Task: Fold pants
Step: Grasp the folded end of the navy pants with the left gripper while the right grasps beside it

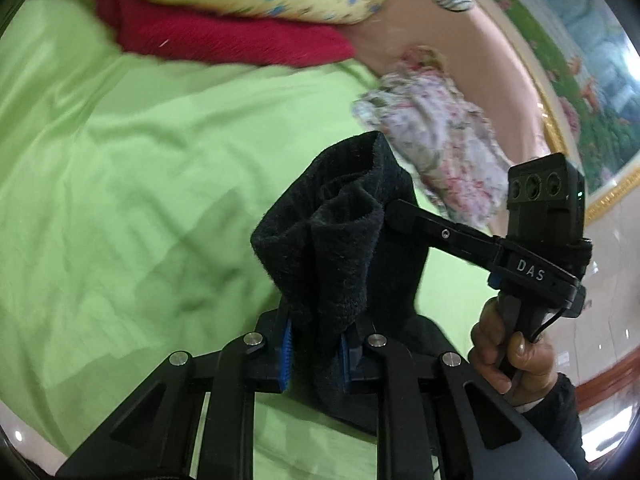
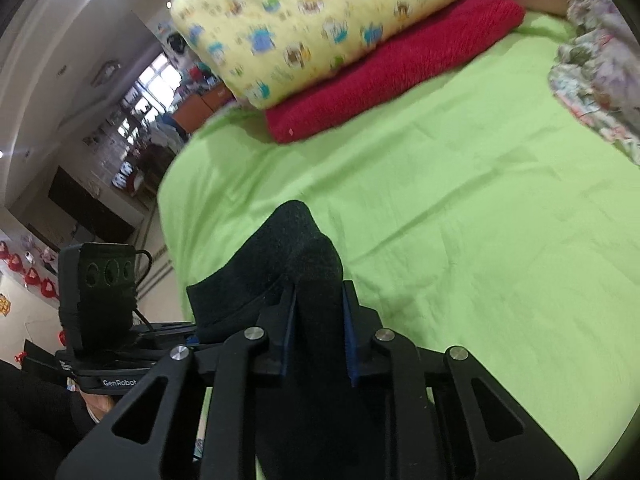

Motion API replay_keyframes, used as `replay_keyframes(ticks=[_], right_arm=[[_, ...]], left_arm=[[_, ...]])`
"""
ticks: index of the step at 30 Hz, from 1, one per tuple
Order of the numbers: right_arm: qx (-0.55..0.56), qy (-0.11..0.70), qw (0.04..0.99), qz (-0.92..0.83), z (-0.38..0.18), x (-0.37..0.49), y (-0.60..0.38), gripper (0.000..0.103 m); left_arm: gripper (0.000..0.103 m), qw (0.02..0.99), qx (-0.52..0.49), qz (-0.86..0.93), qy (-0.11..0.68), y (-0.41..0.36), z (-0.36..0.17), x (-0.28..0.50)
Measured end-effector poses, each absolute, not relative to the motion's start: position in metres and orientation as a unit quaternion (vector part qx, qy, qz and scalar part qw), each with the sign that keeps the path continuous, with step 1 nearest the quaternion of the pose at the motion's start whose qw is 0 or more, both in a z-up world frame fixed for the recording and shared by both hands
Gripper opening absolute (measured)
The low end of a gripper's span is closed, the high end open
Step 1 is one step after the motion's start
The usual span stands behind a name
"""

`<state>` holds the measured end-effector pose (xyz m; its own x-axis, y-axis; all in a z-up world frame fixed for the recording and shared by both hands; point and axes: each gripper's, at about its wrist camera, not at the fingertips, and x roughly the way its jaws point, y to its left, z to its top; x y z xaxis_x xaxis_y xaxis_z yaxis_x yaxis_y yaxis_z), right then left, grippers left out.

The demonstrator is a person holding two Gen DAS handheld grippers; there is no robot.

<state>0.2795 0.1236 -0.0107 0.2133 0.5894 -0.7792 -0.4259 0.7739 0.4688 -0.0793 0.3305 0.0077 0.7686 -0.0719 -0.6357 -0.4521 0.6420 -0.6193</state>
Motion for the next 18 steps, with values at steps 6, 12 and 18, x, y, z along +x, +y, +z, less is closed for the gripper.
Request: replay_keyframes(ticks=[6, 12, 18], right_arm=[[0.109, 0.493, 0.801, 0.321, 0.030, 0.250, 0.090, 0.021], [0.150, 0.449, 0.828, 0.299, 0.064, 0.212, 0.046, 0.019], [0.187, 0.423, 0.844, 0.273, 0.075, 0.179, 0.010, 0.019]], left_arm=[[0.017, 0.877, -0.364, 0.069, 0.306, 0.289, 0.052, -0.070], [0.017, 0.899, -0.317, 0.023, 0.302, 0.237, 0.085, -0.057], [0.017, 0.903, -0.295, -0.017, 0.313, 0.191, 0.095, -0.037]])
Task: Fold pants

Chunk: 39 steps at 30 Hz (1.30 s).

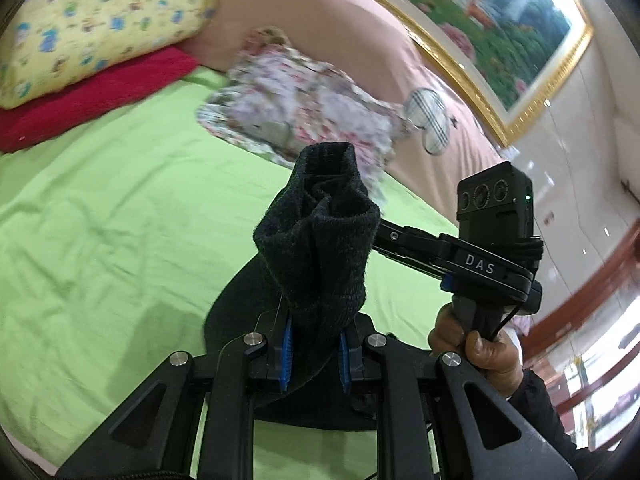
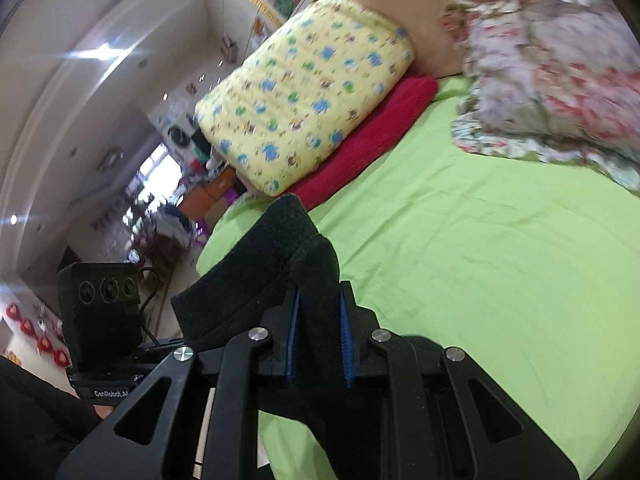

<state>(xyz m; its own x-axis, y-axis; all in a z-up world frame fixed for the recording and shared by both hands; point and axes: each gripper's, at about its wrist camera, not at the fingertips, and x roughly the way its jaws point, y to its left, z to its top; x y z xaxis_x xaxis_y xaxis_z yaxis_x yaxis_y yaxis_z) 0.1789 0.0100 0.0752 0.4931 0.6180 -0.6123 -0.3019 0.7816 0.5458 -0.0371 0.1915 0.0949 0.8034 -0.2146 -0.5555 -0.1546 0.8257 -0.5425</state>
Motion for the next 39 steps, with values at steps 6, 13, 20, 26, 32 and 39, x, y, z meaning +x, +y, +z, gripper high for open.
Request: replay_keyframes(ticks=[6, 13, 20, 26, 32, 39], right_arm=[[0.216, 0.404, 0.854, 0.247, 0.080, 0.143, -0.030, 0.019], [0.249, 0.380, 0.864, 0.217, 0.080, 0.100, -0.071, 0.019], [0.275, 0.366, 0.870, 0.184, 0.074, 0.063, -0.107, 0.019], [0.296, 0.356, 0.871, 0.163, 0.064, 0.035, -0.131, 0.019], [0.313, 0.351, 0.871, 0.146, 0.052, 0.016, -0.146, 0.019], [0.316, 0.352, 0.872, 0.124, 0.040, -0.003, -0.155, 0.019]], left_arm=[[0.017, 0.905, -0.266, -0.053, 0.328, 0.145, 0.099, -0.025], [0.017, 0.900, -0.237, -0.097, 0.352, 0.092, 0.094, -0.011], [0.017, 0.895, -0.209, -0.128, 0.374, 0.046, 0.084, 0.004], [0.017, 0.892, -0.180, -0.138, 0.390, 0.018, 0.075, 0.004], [0.017, 0.890, -0.155, -0.143, 0.404, -0.005, 0.064, 0.010], [0.017, 0.889, -0.127, -0.146, 0.415, -0.023, 0.050, 0.015]])
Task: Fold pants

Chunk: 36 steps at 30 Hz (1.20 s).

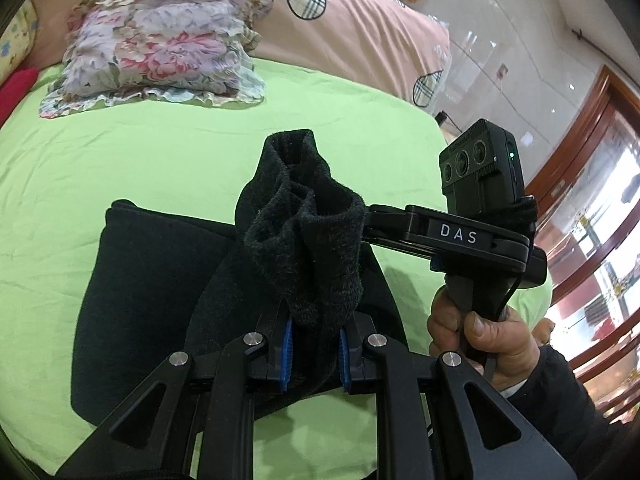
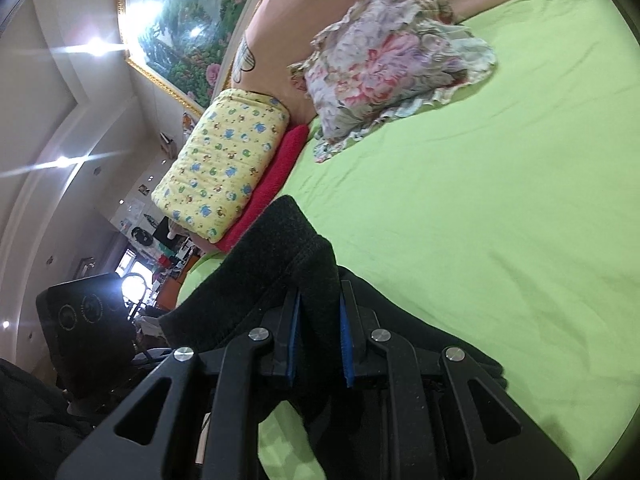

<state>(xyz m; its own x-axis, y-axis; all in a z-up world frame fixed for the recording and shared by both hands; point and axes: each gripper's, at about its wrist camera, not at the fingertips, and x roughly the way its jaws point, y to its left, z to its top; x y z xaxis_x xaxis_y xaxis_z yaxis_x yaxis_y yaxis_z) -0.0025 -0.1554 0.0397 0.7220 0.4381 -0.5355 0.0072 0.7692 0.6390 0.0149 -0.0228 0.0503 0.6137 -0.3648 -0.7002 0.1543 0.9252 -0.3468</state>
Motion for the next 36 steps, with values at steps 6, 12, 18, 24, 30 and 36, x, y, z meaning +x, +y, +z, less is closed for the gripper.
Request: replay_keyframes(ticks=[6, 12, 18, 24, 30, 36], right_arm=[[0.318, 0.352, 0.873, 0.111, 0.033, -0.014, -0.163, 0.020], [0.312, 0.354, 0.879, 0.069, 0.036, -0.026, -0.170, 0.030], [0.323, 0.334, 0.885, 0.004, 0.046, -0.057, -0.187, 0.054], [0.322, 0.309, 0.893, -0.055, 0.058, -0.087, -0.185, 0.066], [0.323, 0.279, 0.902, -0.072, 0.073, -0.105, -0.170, 0.079], [0.305, 0.277, 0.907, -0.090, 0.084, -0.109, -0.148, 0.084]], left_arm=[[0.024, 0.892, -0.096, -0.148, 0.417, -0.039, 0.044, 0.016], [0.050, 0.892, -0.071, -0.173, 0.411, -0.053, 0.040, 0.016], [0.065, 0.883, -0.075, -0.221, 0.408, -0.062, 0.039, 0.013], [0.070, 0.881, -0.090, -0.238, 0.399, -0.054, 0.047, 0.007], [0.073, 0.886, -0.107, -0.234, 0.385, -0.034, 0.060, 0.000], [0.075, 0.894, -0.132, -0.203, 0.377, -0.001, 0.067, -0.005]])
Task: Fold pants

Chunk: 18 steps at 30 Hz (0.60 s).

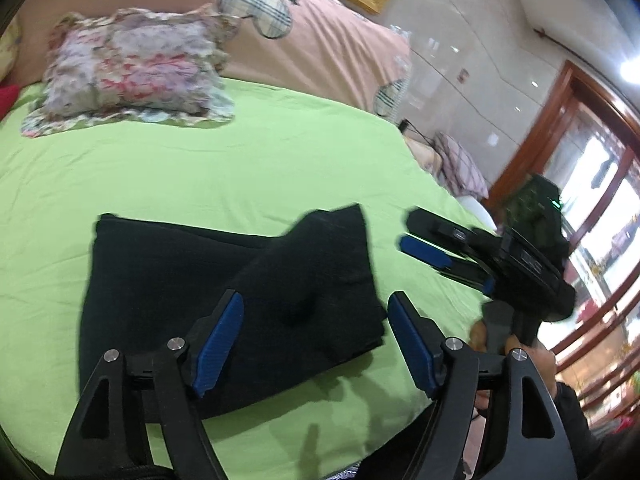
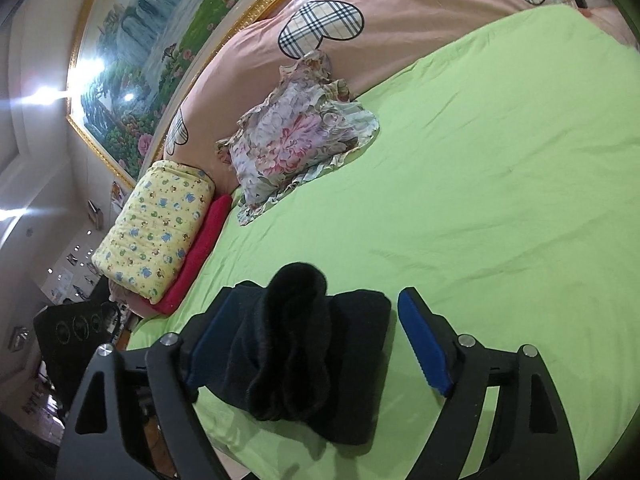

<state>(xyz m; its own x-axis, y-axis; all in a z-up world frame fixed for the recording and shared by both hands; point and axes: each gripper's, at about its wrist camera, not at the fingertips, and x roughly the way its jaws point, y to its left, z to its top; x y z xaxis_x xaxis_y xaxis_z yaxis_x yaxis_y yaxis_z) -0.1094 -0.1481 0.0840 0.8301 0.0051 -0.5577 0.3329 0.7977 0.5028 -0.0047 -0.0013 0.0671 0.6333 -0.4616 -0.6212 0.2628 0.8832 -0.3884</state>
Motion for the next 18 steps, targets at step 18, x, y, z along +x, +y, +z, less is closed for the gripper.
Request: replay_keyframes(ticks=[18], right_arm=[[0.229, 0.328, 0.906, -0.140, 0.080, -0.088, -0.094, 0.090]], left_arm=[[0.078, 0.898, -0.201, -0.105, 0.376, 0.099, 0.053, -0.004]])
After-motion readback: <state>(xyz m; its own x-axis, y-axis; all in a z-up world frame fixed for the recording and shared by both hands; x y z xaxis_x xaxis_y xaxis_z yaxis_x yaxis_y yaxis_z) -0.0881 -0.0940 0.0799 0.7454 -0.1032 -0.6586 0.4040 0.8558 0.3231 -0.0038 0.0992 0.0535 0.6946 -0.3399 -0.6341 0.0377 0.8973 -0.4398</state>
